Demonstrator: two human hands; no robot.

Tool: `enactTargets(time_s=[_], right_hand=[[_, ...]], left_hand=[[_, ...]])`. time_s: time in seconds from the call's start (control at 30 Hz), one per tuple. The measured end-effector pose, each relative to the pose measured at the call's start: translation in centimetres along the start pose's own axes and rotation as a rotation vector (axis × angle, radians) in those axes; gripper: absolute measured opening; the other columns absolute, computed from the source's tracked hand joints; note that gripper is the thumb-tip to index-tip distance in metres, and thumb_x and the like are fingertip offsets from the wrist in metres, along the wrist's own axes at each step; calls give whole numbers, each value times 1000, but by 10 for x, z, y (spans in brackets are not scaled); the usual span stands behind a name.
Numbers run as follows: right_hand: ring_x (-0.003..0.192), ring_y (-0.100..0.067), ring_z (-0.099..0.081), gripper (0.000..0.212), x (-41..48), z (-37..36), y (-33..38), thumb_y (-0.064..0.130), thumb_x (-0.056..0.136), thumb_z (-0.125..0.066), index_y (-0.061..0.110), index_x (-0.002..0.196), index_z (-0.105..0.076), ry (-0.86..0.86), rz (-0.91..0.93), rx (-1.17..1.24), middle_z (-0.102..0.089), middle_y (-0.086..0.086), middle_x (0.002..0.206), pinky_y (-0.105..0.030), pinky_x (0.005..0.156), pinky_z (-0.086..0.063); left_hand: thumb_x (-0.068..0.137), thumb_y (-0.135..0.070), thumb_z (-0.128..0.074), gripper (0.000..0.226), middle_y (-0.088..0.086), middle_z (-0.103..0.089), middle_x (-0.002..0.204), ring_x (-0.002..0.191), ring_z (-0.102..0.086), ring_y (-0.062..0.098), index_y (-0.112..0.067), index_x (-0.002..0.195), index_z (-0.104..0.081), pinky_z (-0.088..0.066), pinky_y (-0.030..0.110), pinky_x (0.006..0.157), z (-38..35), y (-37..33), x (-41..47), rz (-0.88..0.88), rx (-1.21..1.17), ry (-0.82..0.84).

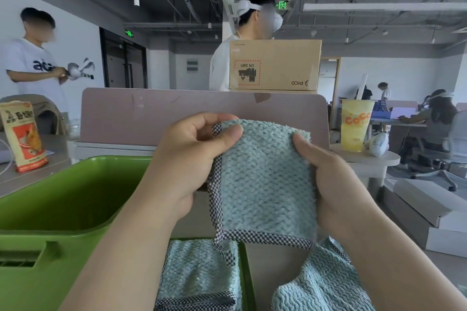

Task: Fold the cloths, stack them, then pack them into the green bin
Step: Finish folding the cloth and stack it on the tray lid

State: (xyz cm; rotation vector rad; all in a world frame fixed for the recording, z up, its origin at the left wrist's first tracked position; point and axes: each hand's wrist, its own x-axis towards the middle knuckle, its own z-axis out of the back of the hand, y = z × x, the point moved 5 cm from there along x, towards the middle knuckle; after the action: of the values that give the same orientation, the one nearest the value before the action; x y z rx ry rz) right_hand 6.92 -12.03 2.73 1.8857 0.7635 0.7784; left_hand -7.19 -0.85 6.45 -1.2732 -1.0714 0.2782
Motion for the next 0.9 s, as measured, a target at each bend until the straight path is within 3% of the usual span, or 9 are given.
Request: enactTargets(time_s=[0.13, 0.23, 0.27, 0.33, 0.43, 0.6, 0.7, 0.83, 0.9], right_hand=[[82, -23, -72, 24, 2, -10, -10, 27, 76, -64, 8, 89, -73, 174, -93, 20, -76, -8, 92, -37, 76, -58], [80, -22, -73, 21, 4, -8, -8, 23, 82, -62, 6, 91, -71, 152, -19, 6, -76, -9, 91, -34, 71, -61], [78, -23, -73, 20, 3, -7, -6, 22, 85, -60, 6, 91, -71, 137, -2, 6, -76, -10, 90, -35, 70, -61], [75, -25, -73, 20, 2, -5, -2, 21, 90, -58, 6, 90, -70, 101, 24, 12, -76, -10, 88, -38, 67, -61], [76, -27, -73, 22, 0, -1, 3, 22, 91, -57, 5, 94, -69, 58, 51, 8, -76, -12, 90, -42, 67, -61], [77, -28, -74, 26, 0, 2, 4, 27, 95, -54, 5, 99, -68, -20, 84, 18, -77, -12, 90, -38, 59, -60], [82, -27, -74, 29, 1, 0, -5, 32, 97, -51, 10, 103, -67, -75, 116, -5, -77, -9, 91, -39, 67, -60], [86, -27, -72, 28, 4, -3, -20, 42, 94, -51, 17, 96, -65, -180, 208, -246, -76, -6, 92, -49, 80, -57], [76, -29, -67, 30, 3, -3, -20, 41, 95, -49, 13, 88, -58, -254, 303, -445, -71, -9, 84, -45, 69, -56]], left_hand=[[59, -25, -73, 20, 1, -73, 81, 73, -71, 16, -24, 79, -75, -55, 27, 59, 3, -1, -2, 79, -172, -16], [82, -21, -63, 13, -10, -75, 84, 86, -70, 19, -20, 94, -69, -53, 18, 56, -9, -1, 0, 153, -168, 27], [91, -23, -54, 19, -13, -72, 95, 86, -62, 20, -17, 105, -65, -50, 14, 59, -9, 2, -5, 147, -114, 84], [92, -35, -49, 40, -5, -63, 124, 117, -57, 21, -10, 122, -59, -47, 20, 78, -11, 10, -7, 241, -86, 181], [70, -47, -63, 53, 3, -73, 108, 102, -69, 22, -15, 112, -67, -49, 39, 93, -21, 17, -10, 424, -89, 313], [84, -21, -66, 20, 4, -76, 97, 94, -71, 25, -13, 102, -69, -54, 43, 88, -14, 26, -6, 308, 60, 216], [89, -22, -64, 13, -3, -76, 96, 91, -71, 22, -19, 100, -70, -53, 47, 89, -9, 26, -1, 182, 167, 125], [90, -26, -62, 13, -11, -74, 95, 89, -70, 14, -25, 102, -68, -54, 45, 86, -5, 21, 2, 61, 258, 14], [90, -27, -61, 13, -13, -73, 94, 88, -69, 11, -26, 101, -67, -54, 42, 85, -3, 19, 3, 29, 304, -20]])
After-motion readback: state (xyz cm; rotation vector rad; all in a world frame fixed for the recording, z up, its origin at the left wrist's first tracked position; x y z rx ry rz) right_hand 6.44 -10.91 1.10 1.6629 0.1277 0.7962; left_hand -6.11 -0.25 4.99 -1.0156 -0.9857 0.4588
